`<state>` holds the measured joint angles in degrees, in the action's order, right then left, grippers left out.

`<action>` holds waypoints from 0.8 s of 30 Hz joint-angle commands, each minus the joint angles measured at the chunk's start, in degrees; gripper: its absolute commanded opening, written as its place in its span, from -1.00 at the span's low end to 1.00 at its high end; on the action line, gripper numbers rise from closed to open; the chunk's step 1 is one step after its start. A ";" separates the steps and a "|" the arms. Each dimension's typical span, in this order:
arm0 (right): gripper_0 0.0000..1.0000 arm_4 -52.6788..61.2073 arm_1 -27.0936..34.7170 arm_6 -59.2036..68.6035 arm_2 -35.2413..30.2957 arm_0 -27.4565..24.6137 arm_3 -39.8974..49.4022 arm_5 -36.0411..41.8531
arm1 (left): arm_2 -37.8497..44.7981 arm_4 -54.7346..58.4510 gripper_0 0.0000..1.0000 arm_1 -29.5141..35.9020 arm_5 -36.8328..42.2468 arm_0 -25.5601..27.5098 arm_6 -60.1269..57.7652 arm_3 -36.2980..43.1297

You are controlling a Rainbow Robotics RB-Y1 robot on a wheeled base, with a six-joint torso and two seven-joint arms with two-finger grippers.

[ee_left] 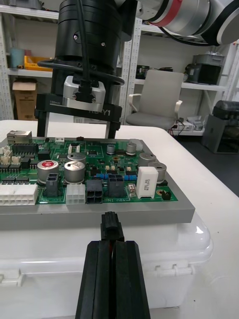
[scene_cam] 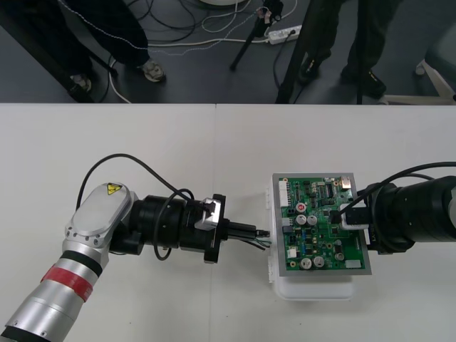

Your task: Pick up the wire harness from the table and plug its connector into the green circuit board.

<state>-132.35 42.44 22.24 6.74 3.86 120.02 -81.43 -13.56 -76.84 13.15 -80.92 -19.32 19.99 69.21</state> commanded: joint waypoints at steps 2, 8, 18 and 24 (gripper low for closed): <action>1.00 0.08 -1.31 -3.25 0.82 1.41 1.44 -0.39 | 0.73 -0.24 -1.00 -1.72 3.22 -2.22 0.93 0.49; 1.00 -0.10 -1.22 -3.08 0.82 1.41 1.44 -0.39 | 0.20 -0.16 -1.00 -1.72 4.45 -2.30 0.84 0.49; 1.00 -0.36 -1.22 -2.20 0.82 1.41 1.44 -1.01 | -0.50 0.02 -1.00 -3.04 5.51 -2.39 0.93 0.49; 1.00 -0.36 -1.22 -1.67 0.73 1.41 1.44 -1.10 | -1.38 0.55 -1.00 -3.04 5.68 -2.48 1.02 0.49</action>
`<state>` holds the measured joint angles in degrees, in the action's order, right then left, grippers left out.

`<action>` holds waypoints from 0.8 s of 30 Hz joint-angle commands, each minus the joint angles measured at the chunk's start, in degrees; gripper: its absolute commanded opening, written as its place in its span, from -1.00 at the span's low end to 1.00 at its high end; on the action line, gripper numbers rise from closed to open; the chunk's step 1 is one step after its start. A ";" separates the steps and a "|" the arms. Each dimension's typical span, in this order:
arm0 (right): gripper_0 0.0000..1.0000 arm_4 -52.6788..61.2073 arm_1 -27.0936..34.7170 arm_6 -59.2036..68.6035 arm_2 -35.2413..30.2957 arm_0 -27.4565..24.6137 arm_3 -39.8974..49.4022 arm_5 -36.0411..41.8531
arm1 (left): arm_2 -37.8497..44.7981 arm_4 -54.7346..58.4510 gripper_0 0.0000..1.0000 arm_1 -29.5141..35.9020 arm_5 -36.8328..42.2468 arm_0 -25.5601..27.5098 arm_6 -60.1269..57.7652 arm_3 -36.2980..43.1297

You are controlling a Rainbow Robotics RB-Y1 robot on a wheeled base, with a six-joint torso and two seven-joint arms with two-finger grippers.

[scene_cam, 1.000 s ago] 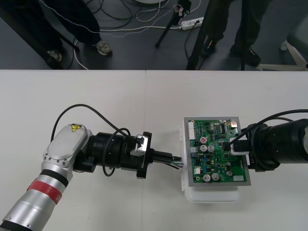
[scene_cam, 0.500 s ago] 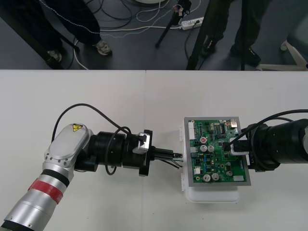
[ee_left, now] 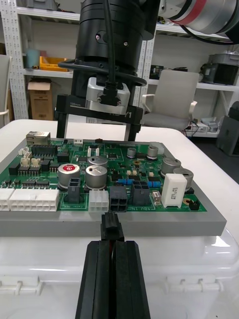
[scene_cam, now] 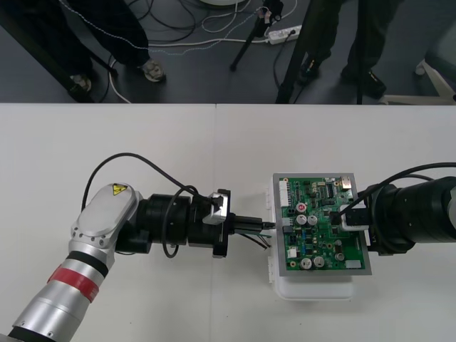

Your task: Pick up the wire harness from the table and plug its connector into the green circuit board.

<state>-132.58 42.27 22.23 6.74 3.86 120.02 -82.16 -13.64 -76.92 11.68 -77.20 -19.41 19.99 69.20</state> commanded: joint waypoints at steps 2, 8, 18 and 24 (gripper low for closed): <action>1.00 -0.14 -1.05 -1.49 0.73 1.41 1.44 -0.37 | -1.39 0.63 -1.00 -1.57 1.97 -2.39 1.02 0.50; 1.00 -0.05 -1.05 -0.78 0.73 1.41 1.44 -0.46 | -2.19 0.81 -1.00 -1.57 2.05 -2.39 1.02 0.50; 1.00 0.04 -1.05 0.80 0.73 1.41 1.44 -0.46 | -3.33 1.25 -1.00 -1.66 2.76 -2.74 0.93 0.50; 1.00 0.04 -1.05 1.77 0.82 1.50 1.44 -0.46 | -4.03 1.25 -1.00 -1.83 3.11 -2.74 1.02 0.50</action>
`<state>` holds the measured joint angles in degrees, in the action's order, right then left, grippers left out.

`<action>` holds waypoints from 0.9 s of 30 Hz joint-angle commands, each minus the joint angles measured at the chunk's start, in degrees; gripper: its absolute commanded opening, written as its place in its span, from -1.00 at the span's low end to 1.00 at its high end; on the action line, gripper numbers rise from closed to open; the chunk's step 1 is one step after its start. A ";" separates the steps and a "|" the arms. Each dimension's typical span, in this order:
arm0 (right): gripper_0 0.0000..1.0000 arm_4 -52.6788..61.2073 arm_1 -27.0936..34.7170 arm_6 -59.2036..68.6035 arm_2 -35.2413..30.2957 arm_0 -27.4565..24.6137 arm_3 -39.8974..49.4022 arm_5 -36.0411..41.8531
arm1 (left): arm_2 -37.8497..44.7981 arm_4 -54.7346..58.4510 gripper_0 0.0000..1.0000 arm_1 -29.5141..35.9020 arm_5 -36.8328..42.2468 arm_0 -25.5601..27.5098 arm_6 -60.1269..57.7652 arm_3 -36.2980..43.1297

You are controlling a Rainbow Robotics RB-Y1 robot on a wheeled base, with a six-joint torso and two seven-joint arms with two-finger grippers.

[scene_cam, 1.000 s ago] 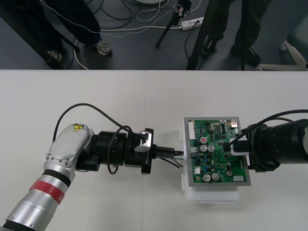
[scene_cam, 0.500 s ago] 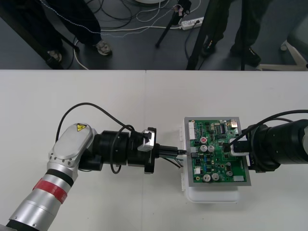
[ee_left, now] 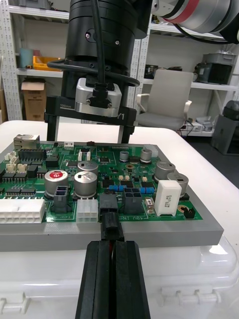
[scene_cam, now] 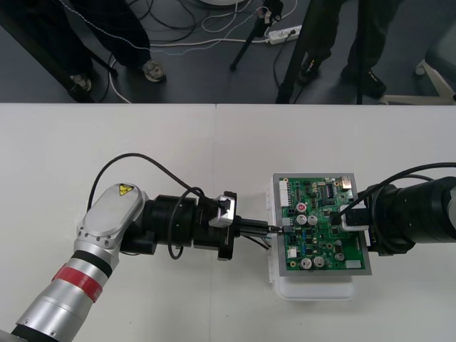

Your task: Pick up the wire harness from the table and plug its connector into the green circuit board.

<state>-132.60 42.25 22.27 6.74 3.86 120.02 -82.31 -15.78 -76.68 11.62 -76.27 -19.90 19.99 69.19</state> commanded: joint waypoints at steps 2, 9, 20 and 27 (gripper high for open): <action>1.00 0.07 -1.03 1.99 0.73 1.50 1.44 -0.22 | -2.07 1.01 -1.00 -1.69 2.36 -2.25 1.02 0.50; 1.00 0.15 -1.03 3.13 0.73 1.50 1.44 -0.22 | -2.77 1.27 -1.00 -1.78 2.80 -2.34 1.02 0.50; 1.00 0.07 -1.03 4.28 0.38 1.41 1.44 -0.31 | -2.86 1.62 -1.00 -2.04 3.32 -2.42 1.02 0.50; 1.00 0.07 -1.03 4.36 0.29 1.41 1.44 -0.31 | -2.95 2.15 -1.00 -2.22 3.32 -2.42 1.11 0.50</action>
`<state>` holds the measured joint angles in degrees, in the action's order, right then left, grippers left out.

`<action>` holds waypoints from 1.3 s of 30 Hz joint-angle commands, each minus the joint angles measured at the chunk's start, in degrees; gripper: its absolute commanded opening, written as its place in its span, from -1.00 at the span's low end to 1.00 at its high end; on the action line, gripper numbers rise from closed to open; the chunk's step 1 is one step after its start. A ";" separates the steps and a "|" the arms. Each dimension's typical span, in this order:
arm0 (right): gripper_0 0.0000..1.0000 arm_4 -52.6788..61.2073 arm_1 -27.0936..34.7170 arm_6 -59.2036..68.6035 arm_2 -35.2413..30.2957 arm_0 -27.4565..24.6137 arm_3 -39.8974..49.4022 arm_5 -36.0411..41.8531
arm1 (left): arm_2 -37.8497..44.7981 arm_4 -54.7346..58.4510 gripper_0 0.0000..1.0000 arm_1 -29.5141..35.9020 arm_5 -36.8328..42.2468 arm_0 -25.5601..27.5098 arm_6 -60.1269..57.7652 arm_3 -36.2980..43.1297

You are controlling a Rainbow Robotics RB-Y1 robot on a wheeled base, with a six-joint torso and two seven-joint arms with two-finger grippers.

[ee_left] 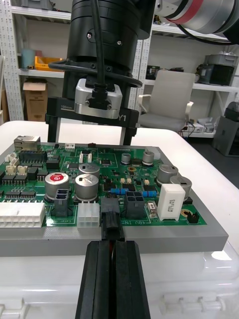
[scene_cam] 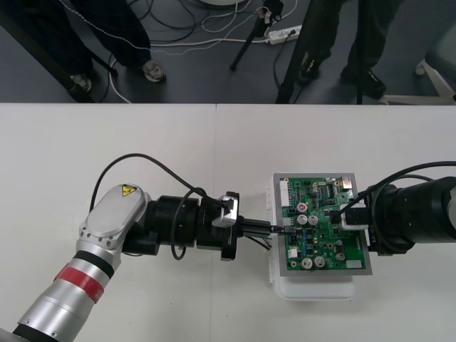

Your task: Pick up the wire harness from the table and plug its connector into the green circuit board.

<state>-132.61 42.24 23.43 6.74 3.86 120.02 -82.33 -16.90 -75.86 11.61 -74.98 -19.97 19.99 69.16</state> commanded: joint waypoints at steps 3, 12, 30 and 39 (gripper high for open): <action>1.00 0.07 -1.02 3.20 0.29 1.41 1.44 -0.29 | -2.00 1.41 -1.00 -2.29 2.03 -2.35 1.19 0.54; 1.00 -0.11 -1.02 3.20 0.29 1.41 1.44 -0.38 | -2.62 2.03 -1.00 -2.29 1.94 -2.35 1.10 0.54; 1.00 -0.46 -1.02 3.20 0.29 1.23 1.44 -0.55 | -3.32 0.09 -1.00 -2.29 3.61 -2.27 0.67 0.45; 1.00 -0.64 -1.02 3.20 0.20 1.23 1.44 -0.73 | -3.50 -0.61 -1.00 -2.56 4.23 -2.27 0.67 0.54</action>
<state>-132.82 42.14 23.44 6.74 3.86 120.02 -82.59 -18.65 -75.78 11.44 -72.99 -20.29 19.99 68.96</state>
